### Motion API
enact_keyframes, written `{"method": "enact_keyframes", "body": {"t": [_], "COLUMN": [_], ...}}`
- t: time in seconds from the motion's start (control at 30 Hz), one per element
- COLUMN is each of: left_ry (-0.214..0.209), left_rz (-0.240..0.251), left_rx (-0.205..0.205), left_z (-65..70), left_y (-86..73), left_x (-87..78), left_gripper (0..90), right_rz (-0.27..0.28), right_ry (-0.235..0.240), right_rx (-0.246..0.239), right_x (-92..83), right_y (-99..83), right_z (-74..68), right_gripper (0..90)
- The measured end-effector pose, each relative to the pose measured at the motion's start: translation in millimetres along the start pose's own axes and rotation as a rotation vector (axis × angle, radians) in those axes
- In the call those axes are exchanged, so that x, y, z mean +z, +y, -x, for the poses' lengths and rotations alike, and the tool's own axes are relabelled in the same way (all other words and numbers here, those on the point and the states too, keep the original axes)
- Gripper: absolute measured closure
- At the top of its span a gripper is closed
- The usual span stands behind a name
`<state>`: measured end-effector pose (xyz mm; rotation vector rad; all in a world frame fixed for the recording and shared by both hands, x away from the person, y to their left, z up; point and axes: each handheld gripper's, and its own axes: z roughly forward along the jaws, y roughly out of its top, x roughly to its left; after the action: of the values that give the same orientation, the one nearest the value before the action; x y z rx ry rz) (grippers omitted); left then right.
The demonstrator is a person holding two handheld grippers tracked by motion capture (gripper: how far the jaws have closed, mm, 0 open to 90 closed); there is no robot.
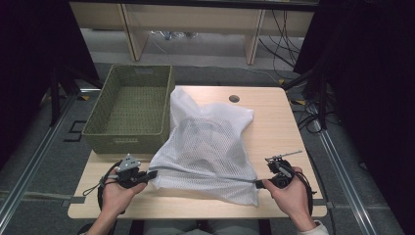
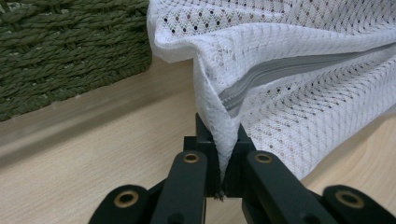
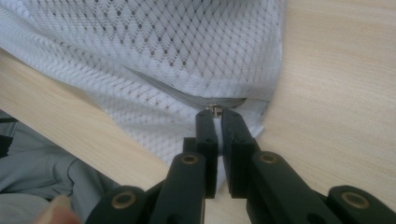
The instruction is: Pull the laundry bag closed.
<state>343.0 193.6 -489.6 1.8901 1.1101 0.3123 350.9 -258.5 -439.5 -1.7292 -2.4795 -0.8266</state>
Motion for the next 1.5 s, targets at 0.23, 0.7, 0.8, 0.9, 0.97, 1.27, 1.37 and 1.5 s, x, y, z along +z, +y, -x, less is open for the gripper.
{"method": "enact_keyframes", "body": {"t": [0.23,0.7,0.8,0.9,0.97,1.27,1.37,1.5], "left_ry": [0.005,-0.007,-0.007,-0.001,-0.005,-0.018,-0.021,-0.038], "left_rz": [0.005,0.012,0.005,-0.002,-0.012,-0.065,-0.088,-0.097], "left_rx": [-0.004,-0.007,-0.018,-0.004,0.003,0.054,0.077,0.114], "left_z": [-0.8,-2.6,-3.2,-4.0,-4.1,6.5,7.5,11.3], "left_y": [0.0,-0.2,-0.7,-1.0,-1.7,1.3,5.3,9.9], "left_x": [-0.6,-0.4,0.4,1.1,3.7,28.1,38.7,51.4], "left_gripper": [88.2,88.3,88.2,88.2,88.2,88.1,88.0,87.5], "right_rz": [-0.021,-0.053,-0.06,-0.073,-0.08,-0.085,-0.073,-0.054], "right_ry": [-0.014,-0.009,-0.015,-0.018,-0.014,-0.095,-0.127,-0.175], "right_rx": [0.021,0.026,0.038,0.041,0.035,0.066,0.1,0.118], "right_x": [4.2,11.2,11.6,12.4,14.5,11.9,10.7,9.2], "right_y": [0.3,1.7,1.5,1.4,1.3,4.7,4.7,5.4], "right_z": [3.1,8.9,9.1,9.6,9.6,20.2,26.0,30.1], "right_gripper": [87.1,87.1,87.1,87.1,87.1,87.0,87.0,86.8]}}
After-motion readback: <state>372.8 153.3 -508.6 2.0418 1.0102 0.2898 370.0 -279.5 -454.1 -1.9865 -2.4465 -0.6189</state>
